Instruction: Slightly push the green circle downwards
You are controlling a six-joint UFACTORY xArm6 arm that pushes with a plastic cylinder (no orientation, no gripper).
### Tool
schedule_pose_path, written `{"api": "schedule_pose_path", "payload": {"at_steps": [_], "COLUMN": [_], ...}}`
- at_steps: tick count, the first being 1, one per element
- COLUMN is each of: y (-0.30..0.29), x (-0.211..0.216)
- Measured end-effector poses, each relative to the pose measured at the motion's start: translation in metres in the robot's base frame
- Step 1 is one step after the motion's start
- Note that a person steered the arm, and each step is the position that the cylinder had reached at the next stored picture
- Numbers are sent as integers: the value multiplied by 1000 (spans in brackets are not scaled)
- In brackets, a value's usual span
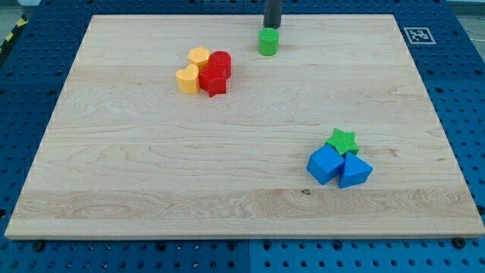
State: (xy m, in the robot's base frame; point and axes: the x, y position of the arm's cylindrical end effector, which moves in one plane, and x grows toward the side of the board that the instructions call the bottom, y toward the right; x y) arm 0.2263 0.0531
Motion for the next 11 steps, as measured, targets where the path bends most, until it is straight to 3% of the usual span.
{"api": "schedule_pose_path", "payload": {"at_steps": [2, 11], "y": [0, -6], "x": [23, 13]}}
